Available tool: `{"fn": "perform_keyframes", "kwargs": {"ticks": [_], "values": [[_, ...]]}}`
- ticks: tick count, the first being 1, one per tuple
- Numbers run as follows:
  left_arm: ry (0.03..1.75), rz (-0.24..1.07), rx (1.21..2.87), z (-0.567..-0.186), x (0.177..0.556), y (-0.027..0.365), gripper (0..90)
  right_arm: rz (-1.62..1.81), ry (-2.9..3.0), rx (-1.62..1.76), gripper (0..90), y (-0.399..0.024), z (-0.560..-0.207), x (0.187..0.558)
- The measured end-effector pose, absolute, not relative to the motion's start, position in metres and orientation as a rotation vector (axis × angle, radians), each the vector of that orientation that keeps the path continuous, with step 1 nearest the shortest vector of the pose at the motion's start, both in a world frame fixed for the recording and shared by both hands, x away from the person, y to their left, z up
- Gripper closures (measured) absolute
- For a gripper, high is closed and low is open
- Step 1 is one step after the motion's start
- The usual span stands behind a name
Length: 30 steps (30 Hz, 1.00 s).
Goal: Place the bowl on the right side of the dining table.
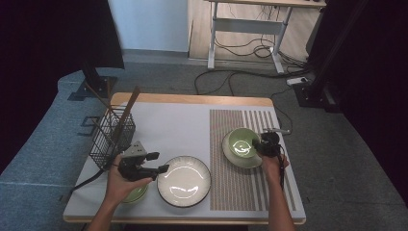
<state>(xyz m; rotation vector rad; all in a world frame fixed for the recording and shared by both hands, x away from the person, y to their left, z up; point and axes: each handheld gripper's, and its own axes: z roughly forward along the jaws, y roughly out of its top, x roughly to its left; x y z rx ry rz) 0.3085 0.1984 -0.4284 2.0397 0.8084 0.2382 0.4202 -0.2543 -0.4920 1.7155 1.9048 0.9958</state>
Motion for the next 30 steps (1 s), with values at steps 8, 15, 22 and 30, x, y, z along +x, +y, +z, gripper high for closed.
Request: {"fn": "perform_keyframes", "kwargs": {"ticks": [8,15,22,30], "values": [[0.809,0.240,2.042,-0.4289,0.3085,0.1981,35.1,0.996,1.890,1.737,82.8,-0.2568,-0.4940,0.4212],[0.809,0.237,2.046,-0.4296,0.3089,0.1978,35.1,1.025,1.892,1.740,81.9,-0.2560,-0.4937,0.4216],[0.809,0.240,2.042,-0.4296,0.3083,0.1975,35.1,1.014,1.890,1.724,81.2,-0.2551,-0.4931,0.4213],[0.807,0.240,2.041,-0.4292,0.3080,0.1977,35.2,1.011,1.879,1.660,65.9,-0.2556,-0.4889,0.4188]]}}
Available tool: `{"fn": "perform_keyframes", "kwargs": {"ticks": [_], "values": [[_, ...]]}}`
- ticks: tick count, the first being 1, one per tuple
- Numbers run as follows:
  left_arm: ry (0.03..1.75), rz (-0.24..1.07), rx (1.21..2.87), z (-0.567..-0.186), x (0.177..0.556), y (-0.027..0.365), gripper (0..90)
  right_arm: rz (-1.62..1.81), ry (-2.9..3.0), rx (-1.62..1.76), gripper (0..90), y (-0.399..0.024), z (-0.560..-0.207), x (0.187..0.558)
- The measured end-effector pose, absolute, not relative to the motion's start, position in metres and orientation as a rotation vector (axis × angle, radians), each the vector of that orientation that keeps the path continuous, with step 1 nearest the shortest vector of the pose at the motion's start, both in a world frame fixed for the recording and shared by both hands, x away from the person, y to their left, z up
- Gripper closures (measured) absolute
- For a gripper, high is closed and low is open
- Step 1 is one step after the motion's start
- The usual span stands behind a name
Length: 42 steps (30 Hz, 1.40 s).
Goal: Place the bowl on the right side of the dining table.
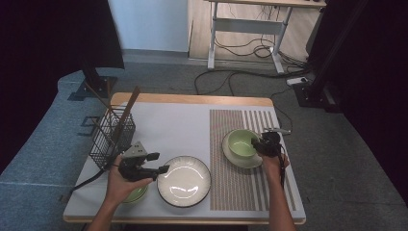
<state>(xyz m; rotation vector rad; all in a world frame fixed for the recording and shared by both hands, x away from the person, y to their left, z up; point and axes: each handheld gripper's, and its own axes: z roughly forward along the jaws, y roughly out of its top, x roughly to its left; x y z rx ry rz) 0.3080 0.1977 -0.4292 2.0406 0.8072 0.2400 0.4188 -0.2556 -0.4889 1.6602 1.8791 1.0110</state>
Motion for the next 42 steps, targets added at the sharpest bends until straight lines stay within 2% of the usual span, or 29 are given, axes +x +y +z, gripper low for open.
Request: {"fn": "perform_keyframes", "kwargs": {"ticks": [8,14,25,42], "values": [[0.806,0.250,2.027,-0.426,0.307,0.201,35.2,1.052,1.826,1.602,49.7,-0.252,-0.474,0.411],[0.806,0.256,2.022,-0.424,0.306,0.203,35.3,1.118,1.826,1.533,44.0,-0.247,-0.465,0.402],[0.806,0.274,2.009,-0.420,0.304,0.208,35.4,1.199,1.928,1.385,41.5,-0.219,-0.453,0.390],[0.809,0.293,1.984,-0.415,0.303,0.214,35.5,1.313,2.086,1.222,39.2,-0.170,-0.455,0.375]]}}
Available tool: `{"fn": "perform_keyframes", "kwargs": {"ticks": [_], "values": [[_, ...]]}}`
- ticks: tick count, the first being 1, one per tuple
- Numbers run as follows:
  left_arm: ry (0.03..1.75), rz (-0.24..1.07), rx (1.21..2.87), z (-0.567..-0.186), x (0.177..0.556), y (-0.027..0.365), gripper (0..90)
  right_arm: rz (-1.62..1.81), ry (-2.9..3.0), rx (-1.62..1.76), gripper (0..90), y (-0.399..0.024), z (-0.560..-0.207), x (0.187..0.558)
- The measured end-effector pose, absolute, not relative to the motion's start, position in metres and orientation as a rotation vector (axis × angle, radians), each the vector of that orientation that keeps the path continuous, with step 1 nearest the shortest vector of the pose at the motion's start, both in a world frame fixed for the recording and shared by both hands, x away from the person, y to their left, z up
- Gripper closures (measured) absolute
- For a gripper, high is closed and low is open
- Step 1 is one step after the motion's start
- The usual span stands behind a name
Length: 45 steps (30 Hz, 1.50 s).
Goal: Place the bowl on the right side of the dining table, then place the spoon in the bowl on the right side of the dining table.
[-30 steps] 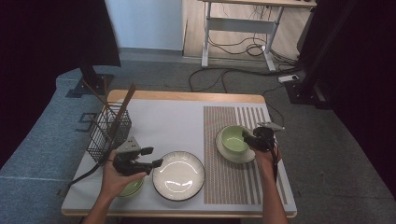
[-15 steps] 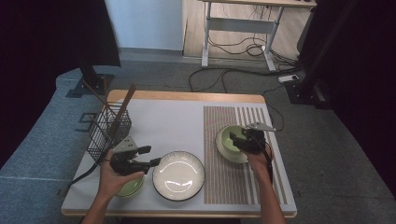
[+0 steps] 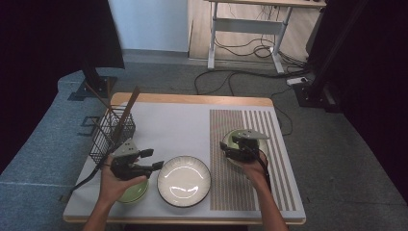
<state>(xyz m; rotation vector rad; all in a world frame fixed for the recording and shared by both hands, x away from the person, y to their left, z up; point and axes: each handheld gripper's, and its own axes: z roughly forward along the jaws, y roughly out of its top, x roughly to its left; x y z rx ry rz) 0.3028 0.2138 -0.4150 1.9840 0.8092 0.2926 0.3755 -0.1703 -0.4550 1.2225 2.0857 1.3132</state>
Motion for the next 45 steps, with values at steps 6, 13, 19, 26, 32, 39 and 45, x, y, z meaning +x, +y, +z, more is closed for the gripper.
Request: {"fn": "perform_keyframes", "kwargs": {"ticks": [6,13,19,26,32,39,45], "values": [[0.820,0.293,1.969,-0.414,0.304,0.219,35.6,1.320,2.117,1.201,39.2,-0.158,-0.457,0.373],[0.829,0.301,1.954,-0.413,0.303,0.224,35.6,1.338,2.125,1.181,39.1,-0.152,-0.457,0.371],[0.840,0.316,1.918,-0.409,0.304,0.229,36.2,1.332,2.143,1.159,39.1,-0.146,-0.458,0.370],[0.856,0.330,1.906,-0.404,0.306,0.237,35.9,1.318,2.171,1.146,39.1,-0.140,-0.460,0.369],[0.872,0.369,1.885,-0.400,0.307,0.247,38.2,1.321,2.177,1.137,39.1,-0.138,-0.460,0.369],[0.897,0.380,1.892,-0.397,0.312,0.258,37.8,1.314,2.185,1.129,39.9,-0.137,-0.460,0.371],[0.905,0.409,1.893,-0.391,0.313,0.268,38.2,1.319,2.185,1.125,39.7,-0.136,-0.460,0.370]]}}
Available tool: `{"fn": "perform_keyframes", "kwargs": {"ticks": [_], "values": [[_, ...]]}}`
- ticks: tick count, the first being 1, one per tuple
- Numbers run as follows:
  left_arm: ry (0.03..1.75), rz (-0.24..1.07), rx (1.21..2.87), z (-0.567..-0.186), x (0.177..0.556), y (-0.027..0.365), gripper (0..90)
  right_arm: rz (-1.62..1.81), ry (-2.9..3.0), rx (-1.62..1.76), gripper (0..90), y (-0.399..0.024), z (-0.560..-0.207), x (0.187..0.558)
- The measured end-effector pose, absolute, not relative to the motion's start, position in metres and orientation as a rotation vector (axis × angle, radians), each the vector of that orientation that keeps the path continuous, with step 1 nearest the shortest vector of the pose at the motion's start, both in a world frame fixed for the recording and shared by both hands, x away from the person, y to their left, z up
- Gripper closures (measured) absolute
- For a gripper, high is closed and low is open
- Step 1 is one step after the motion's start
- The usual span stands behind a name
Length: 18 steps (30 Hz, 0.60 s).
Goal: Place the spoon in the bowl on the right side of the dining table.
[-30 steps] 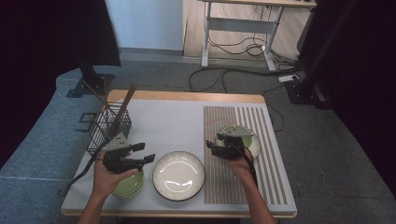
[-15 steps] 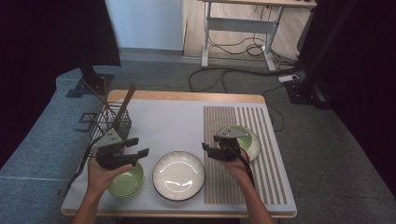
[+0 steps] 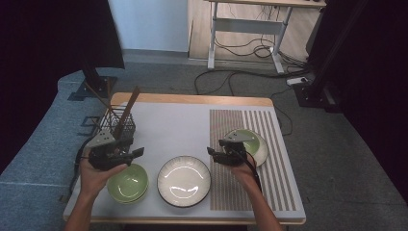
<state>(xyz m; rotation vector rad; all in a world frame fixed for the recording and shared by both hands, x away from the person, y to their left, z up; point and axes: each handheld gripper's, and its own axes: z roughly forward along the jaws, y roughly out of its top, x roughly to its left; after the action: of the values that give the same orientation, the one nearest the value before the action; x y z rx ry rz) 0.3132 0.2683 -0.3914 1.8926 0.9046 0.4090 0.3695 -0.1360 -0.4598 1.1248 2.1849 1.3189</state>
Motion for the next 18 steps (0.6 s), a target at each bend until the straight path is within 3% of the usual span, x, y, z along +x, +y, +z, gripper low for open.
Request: {"fn": "perform_keyframes", "kwargs": {"ticks": [18], "values": [[0.992,0.441,1.821,-0.382,0.326,0.317,38.6,1.321,2.172,1.138,39.7,-0.140,-0.457,0.365]]}}
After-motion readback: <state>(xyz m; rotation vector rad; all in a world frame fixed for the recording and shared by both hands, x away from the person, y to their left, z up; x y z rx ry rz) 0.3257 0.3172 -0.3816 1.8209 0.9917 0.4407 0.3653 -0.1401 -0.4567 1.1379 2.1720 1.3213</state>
